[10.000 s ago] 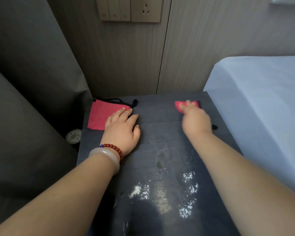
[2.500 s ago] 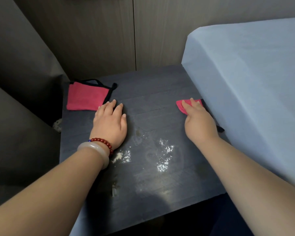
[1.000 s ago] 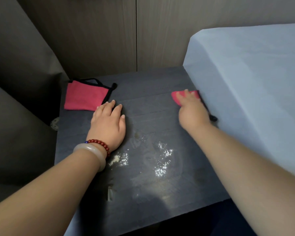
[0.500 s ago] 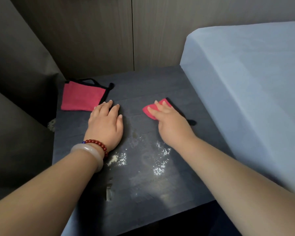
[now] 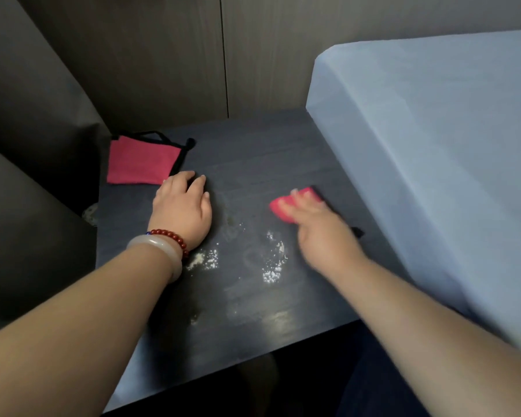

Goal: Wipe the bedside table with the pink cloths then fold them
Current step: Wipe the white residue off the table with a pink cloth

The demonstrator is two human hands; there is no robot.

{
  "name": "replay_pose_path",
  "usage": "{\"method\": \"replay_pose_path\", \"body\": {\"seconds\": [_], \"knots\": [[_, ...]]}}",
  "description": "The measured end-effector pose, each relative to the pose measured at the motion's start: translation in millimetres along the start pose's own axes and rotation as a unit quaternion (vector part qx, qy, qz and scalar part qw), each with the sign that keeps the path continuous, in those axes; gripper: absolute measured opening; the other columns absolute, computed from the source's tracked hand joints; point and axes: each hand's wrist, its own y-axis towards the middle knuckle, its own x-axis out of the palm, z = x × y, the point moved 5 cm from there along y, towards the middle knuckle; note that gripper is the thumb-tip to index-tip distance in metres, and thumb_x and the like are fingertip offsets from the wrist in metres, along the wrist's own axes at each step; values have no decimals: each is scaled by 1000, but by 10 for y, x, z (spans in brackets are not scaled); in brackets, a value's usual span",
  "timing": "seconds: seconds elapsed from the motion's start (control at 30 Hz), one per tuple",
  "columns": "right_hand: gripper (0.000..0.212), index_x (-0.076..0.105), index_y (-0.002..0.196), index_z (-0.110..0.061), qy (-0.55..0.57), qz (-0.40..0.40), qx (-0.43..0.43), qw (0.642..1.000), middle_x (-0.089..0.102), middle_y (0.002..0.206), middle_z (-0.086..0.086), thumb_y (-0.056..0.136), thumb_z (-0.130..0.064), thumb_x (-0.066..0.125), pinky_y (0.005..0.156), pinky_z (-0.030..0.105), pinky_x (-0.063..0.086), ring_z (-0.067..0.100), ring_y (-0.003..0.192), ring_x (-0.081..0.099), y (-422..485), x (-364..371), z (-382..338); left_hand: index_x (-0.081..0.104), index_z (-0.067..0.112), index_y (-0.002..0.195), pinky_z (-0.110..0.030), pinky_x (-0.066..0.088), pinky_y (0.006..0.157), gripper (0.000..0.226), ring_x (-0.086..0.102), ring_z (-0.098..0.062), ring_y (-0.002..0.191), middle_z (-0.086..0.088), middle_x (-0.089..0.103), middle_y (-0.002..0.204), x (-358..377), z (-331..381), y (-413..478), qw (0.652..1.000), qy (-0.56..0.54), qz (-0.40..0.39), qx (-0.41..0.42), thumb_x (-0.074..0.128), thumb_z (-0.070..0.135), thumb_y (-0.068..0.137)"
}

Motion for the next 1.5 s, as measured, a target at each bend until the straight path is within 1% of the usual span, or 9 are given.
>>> {"method": "replay_pose_path", "body": {"seconds": [0.13,0.3,0.53,0.73,0.93,1.13,1.2,1.33,1.5], "knots": [[65,41,143,-20,-39,19,145,989,23,157,14,83,4,45,116,31,11,31,145,18,117,-242,378,42,20,143,-47,12,118,46,22,-25,142,-2,35,152,-35,-55,-21,999,19,-30,-3,33,33,100],[61,55,133,-17,31,-11,-26,999,43,147,11,77,0,41,115,33,22,29,138,36,-417,227,-427,41,21,144,-49,16,116,46,18,-27,144,-5,27,157,-71,-100,-258,999,33,-34,-11,35,34,100],[60,45,140,-22,-32,49,155,986,29,154,10,87,6,41,117,29,16,26,144,23,-355,-337,521,33,23,149,-44,7,119,50,11,-25,147,-5,21,159,-16,-133,-372,998,30,-45,-16,31,35,101],[59,55,133,-17,34,-9,-4,999,41,148,9,81,-2,33,116,30,17,26,140,32,-729,149,-392,33,22,148,-43,7,119,50,12,-26,147,-6,21,159,-4,-130,-369,998,34,-48,-13,31,35,101],[62,50,137,-20,-36,65,162,984,35,151,14,83,8,39,117,33,20,31,142,29,-600,-348,416,32,23,149,-42,6,120,50,10,-25,147,-5,20,160,-11,-133,-370,998,30,-49,-15,30,35,101],[59,55,133,-18,35,-16,-16,999,44,146,8,79,-2,35,116,34,18,26,139,34,-943,241,-568,36,21,148,-45,9,119,49,13,-27,146,-7,24,158,1,-145,-373,999,26,-43,-8,32,33,101],[61,54,134,-21,15,6,-2,1000,43,147,8,80,2,37,117,36,20,25,139,33,-874,27,-216,36,21,148,-45,10,119,49,14,-28,146,-8,24,158,-6,-140,-370,999,25,-40,-7,32,33,101],[62,49,138,-21,-40,69,179,981,34,152,13,83,7,39,118,38,20,31,142,27,-752,-350,460,36,21,147,-45,9,119,49,14,-28,146,-8,24,158,-8,-130,-375,999,26,-39,-8,33,33,100],[66,53,135,-19,14,15,48,999,41,148,11,75,-5,27,117,35,19,31,141,29,-936,158,-400,36,21,148,-44,8,119,49,13,-28,146,-7,24,158,-18,-121,-379,999,23,-38,-12,33,32,101]]}}
